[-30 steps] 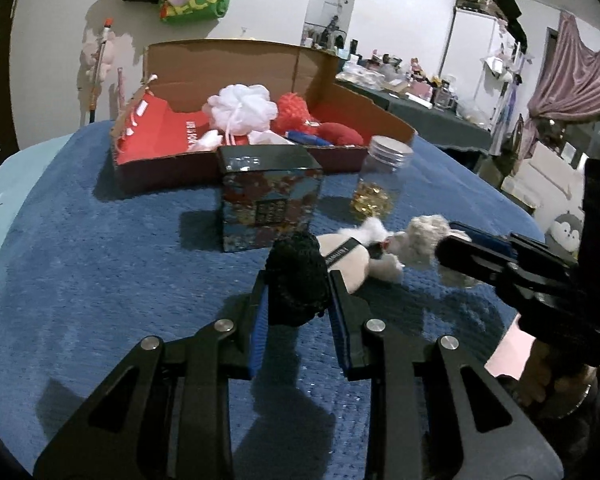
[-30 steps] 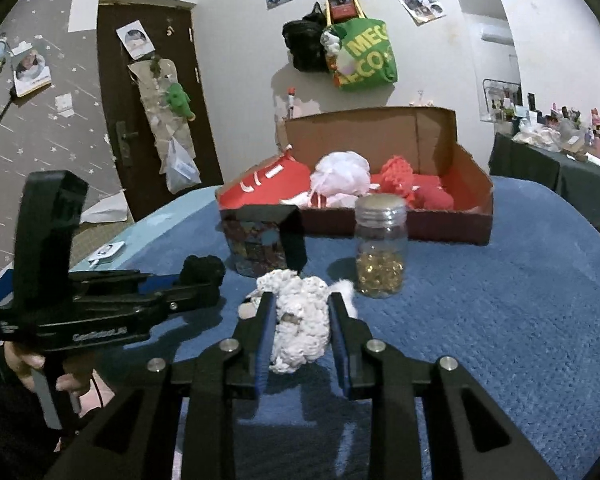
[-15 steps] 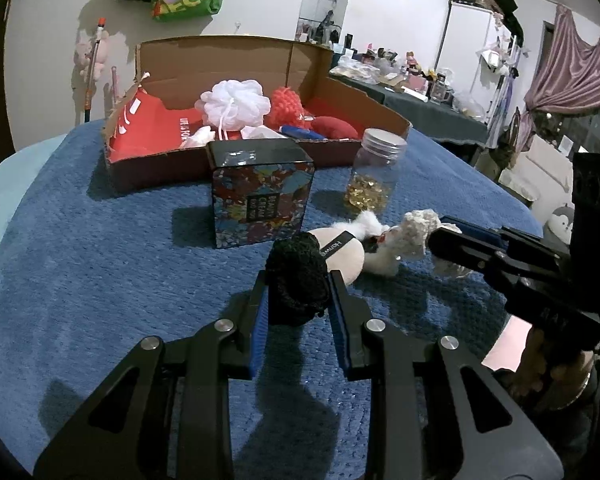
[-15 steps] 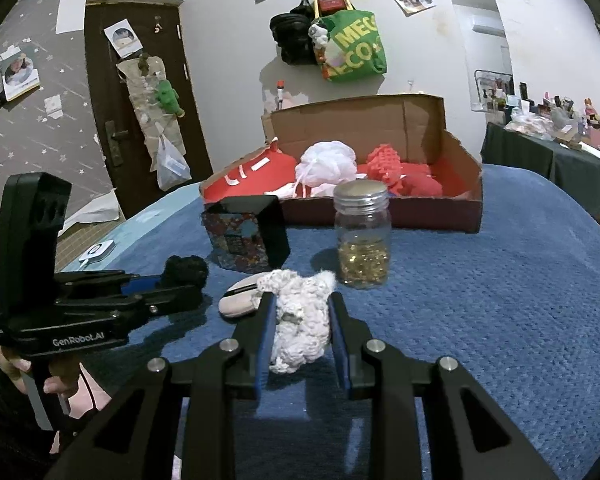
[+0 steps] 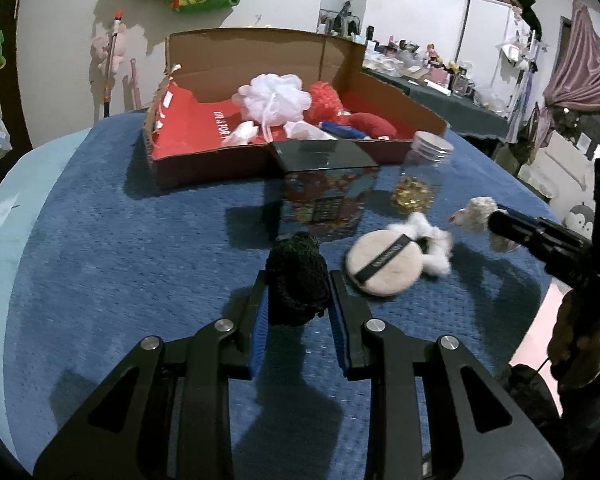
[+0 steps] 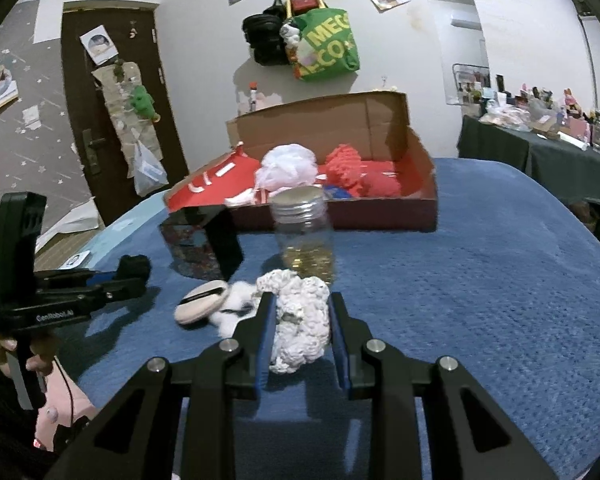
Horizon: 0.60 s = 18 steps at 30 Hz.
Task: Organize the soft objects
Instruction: 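Carry the black pompom and crocheted rope together into the box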
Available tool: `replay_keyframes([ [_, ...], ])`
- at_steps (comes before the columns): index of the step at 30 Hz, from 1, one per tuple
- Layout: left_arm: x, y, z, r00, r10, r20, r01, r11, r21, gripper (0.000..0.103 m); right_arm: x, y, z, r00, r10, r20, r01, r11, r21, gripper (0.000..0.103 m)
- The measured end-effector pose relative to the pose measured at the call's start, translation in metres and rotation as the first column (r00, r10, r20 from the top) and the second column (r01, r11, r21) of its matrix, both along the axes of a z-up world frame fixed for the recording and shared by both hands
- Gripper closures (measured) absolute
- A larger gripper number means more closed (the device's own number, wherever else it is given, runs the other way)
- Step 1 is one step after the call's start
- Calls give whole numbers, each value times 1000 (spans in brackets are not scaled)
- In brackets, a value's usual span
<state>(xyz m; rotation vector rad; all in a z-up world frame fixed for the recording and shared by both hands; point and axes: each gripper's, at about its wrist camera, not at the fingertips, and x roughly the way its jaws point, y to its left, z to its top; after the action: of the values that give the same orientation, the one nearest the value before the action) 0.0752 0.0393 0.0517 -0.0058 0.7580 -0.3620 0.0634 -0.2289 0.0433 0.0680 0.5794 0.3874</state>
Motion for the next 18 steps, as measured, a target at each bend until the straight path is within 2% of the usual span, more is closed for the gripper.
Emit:
replay_keyframes([
  [9,25,15,-2,999,15,-35,-13,999,44,77,21,-19,-4,998,-46,-30,45,999,-25,75],
  [18,57,24,-4,996,-9,-90,16,997,74,77,56,-27,-4,996,-60,-66,56,996,-69,75],
])
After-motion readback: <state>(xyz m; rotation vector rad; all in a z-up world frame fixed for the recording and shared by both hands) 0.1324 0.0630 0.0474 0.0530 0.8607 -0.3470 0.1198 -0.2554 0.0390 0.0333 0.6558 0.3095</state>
